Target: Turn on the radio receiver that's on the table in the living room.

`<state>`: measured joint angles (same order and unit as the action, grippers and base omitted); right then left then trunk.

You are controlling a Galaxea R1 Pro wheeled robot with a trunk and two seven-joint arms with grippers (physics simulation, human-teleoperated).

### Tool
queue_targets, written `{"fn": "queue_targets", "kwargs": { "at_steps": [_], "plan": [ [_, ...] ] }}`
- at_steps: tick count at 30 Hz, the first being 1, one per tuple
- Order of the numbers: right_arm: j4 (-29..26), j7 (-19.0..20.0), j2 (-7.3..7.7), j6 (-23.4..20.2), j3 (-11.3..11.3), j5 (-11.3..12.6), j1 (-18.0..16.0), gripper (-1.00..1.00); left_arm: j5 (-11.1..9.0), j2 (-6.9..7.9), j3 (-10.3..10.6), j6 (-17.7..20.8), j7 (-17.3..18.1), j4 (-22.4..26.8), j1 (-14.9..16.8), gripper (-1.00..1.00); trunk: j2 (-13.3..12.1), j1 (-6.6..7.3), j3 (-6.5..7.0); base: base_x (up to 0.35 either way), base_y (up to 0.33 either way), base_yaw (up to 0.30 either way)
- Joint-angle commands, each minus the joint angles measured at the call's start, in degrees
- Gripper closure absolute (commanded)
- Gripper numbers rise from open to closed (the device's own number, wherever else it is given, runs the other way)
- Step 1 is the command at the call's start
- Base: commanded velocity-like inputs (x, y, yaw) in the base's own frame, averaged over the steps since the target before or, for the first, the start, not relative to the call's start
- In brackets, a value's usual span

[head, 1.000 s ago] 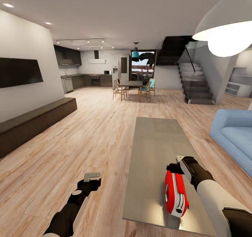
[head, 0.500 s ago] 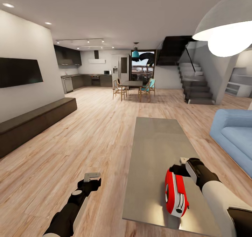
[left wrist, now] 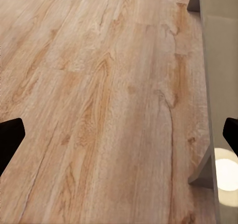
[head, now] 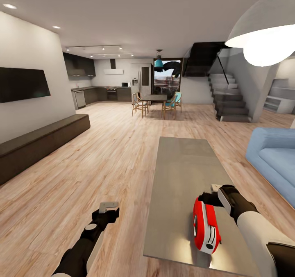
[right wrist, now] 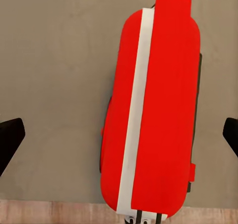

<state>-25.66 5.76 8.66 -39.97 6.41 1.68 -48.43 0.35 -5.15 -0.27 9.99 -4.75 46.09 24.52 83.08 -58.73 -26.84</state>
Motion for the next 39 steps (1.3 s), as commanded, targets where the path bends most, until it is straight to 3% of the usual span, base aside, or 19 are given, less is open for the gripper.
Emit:
{"fn": "queue_targets", "kwargs": {
  "at_steps": [1, 4, 11, 22, 39],
  "plan": [
    [0.0, 0.08, 0.02, 0.01, 0.0, 0.0, 0.0, -1.0, 0.0, -0.01, 0.0, -0.05, 0.0, -0.06, 0.0, -1.0, 0.0, 0.0, 0.0, 0.0, 0.0, 0.0],
    [0.0, 0.16, 0.19, 0.05, 0.0, -0.01, 0.0, -1.0, 0.0, -0.03, 0.0, -0.11, 0.0, -0.11, 0.0, -1.0, 0.0, 0.0, 0.0, 0.0, 0.0, 0.0],
    [0.0, 0.4, 2.24, 0.08, 0.19, 0.07, 0.0, -1.0, 0.01, -0.08, 0.0, -0.14, 0.0, -0.18, 0.0, -1.0, 0.0, 0.0, 0.0, 0.0, 0.0, 0.0],
    [0.0, 0.48, 3.39, 0.07, 0.47, 0.08, 0.0, -1.0, -0.07, -0.15, 0.0, -0.14, 0.0, -0.16, 0.0, -1.0, 0.0, 0.0, 0.0, 0.0, 0.0, 0.0],
    [0.0, 0.48, 3.23, 0.07, 0.01, -0.02, 0.0, -1.0, -0.11, -0.18, 0.0, -0.14, 0.0, -0.17, 0.0, -1.0, 0.0, 0.0, 0.0, 0.0, 0.0, 0.0]
  ]
}}
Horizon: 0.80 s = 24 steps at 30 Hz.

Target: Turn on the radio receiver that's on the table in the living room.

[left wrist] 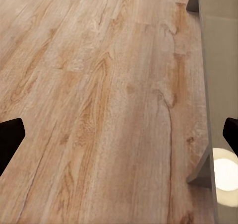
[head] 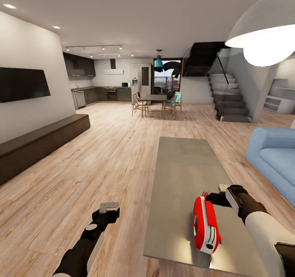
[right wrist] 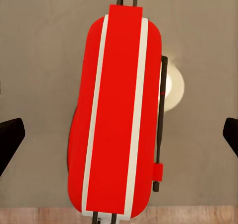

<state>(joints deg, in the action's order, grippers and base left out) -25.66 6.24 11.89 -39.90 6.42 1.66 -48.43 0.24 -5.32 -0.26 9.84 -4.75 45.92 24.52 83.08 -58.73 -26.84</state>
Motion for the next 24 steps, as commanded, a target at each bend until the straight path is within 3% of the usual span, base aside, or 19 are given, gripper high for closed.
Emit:
{"fn": "queue_targets", "kwargs": {
  "at_steps": [1, 24],
  "plan": [
    [0.0, 0.0, -0.04, 0.0, -0.03, 0.0, 0.0, -1.0, -0.02, -0.01, 0.0, 0.02, 0.02, 0.02, 0.0, -1.0, 0.0, 0.0, 0.0, 0.0, 0.0, 0.0],
    [0.0, -0.03, -0.86, -0.08, -0.43, -0.17, 0.0, -1.0, 0.04, -0.74, 0.11, 0.22, 1.32, 0.05, 0.0, -1.0, 0.4, -0.22, -0.18, 0.0, 0.0, 0.0]
  ]
}}
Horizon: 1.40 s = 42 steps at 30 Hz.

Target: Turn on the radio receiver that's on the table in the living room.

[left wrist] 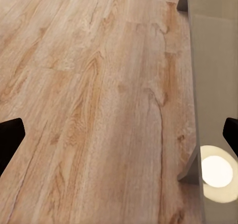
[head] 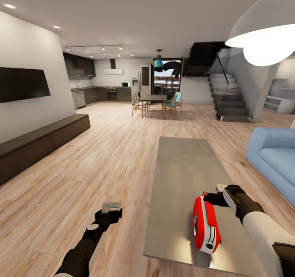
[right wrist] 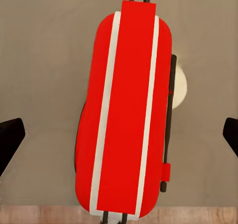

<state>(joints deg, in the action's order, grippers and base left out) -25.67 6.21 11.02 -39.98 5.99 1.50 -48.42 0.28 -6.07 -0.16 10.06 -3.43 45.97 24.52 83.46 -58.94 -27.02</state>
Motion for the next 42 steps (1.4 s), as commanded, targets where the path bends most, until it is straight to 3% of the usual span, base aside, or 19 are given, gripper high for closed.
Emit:
{"fn": "queue_targets", "kwargs": {
  "at_steps": [1, 15, 24, 37, 42],
  "plan": [
    [0.0, -0.02, -0.17, 0.0, 0.0, -0.04, 0.0, -1.0, 0.03, 0.0, 0.03, -0.07, 0.0, 0.0, 0.0, -1.0, 0.42, -0.23, -0.18, 0.0, 0.0, 0.0],
    [0.0, -0.06, -0.54, -0.01, -0.01, -0.01, 0.0, -1.0, -0.08, 0.14, -0.03, -0.35, 0.0, 0.0, 0.0, -1.0, 6.03, -3.3, -2.7, 0.0, 0.0, 0.0],
    [0.0, -0.36, -0.49, -0.01, 0.03, -0.2, 0.0, -1.0, 0.12, 0.02, -0.09, -2.84, 0.0, 0.0, -0.01, -1.0, 9.64, -5.28, -4.31, 0.0, 0.0, 0.0],
    [0.0, -0.84, -0.48, -0.01, 0.08, -0.12, 0.0, -1.0, 0.08, 0.0, -0.02, -2.94, 0.08, 0.0, -0.01, -1.0, 9.64, -5.28, -4.31, 0.0, 0.0, 0.0],
    [0.0, -0.84, -0.48, -0.01, 0.07, -0.08, 0.0, -1.0, 0.08, 0.02, -0.02, -2.95, 0.02, 0.0, 0.0, -1.0, 11.65, -6.38, -5.21, 0.0, 0.0, 0.0]
  ]
}}
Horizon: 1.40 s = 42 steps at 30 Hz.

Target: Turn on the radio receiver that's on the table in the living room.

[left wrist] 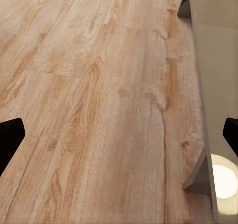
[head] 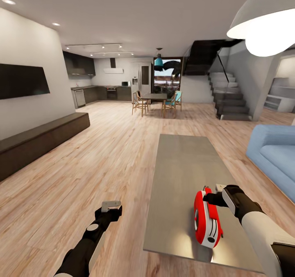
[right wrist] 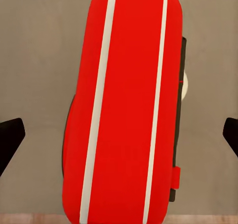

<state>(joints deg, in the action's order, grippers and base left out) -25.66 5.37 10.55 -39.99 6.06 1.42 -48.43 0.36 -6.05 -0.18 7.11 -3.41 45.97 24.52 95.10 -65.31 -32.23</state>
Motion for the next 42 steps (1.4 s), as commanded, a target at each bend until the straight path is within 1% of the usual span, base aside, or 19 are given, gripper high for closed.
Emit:
{"fn": "queue_targets", "kwargs": {
  "at_steps": [1, 10, 23, 39, 42],
  "plan": [
    [0.0, 0.01, 0.0, 0.0, 0.0, 0.03, 0.0, -1.0, -0.03, 0.01, 0.0, 0.03, -0.02, 0.0, 0.0, -1.0, 0.42, -0.23, -0.18, 0.0, 0.0, 0.0],
    [0.0, 0.01, 0.0, 0.0, -0.01, 0.08, 0.0, -1.0, -0.09, -0.02, 0.0, 0.09, -0.19, 0.0, 0.0, -1.0, 4.03, -2.2, -1.8, 0.0, 0.0, 0.0],
    [0.0, 0.06, 0.0, 0.0, -0.03, 0.1, 0.0, -1.0, -0.01, -0.02, 0.0, -0.06, -0.19, 0.0, 0.0, -1.0, 4.03, -2.2, -1.8, 0.0, 0.0, 0.0],
    [0.03, -0.01, -0.09, 0.0, -0.09, 0.09, 0.0, -1.0, -0.01, -0.02, 0.0, -0.03, -0.28, 0.0, 0.0, -1.0, 10.44, -5.72, -4.67, 0.0, 0.0, 0.0],
    [0.05, -0.01, -0.09, 0.0, -0.09, 0.13, 0.0, -1.0, -0.01, -0.02, 0.0, -0.04, -0.28, 0.0, 0.0, -1.0, 10.44, -5.72, -4.67, 0.0, 0.0, 0.0]
  ]
}}
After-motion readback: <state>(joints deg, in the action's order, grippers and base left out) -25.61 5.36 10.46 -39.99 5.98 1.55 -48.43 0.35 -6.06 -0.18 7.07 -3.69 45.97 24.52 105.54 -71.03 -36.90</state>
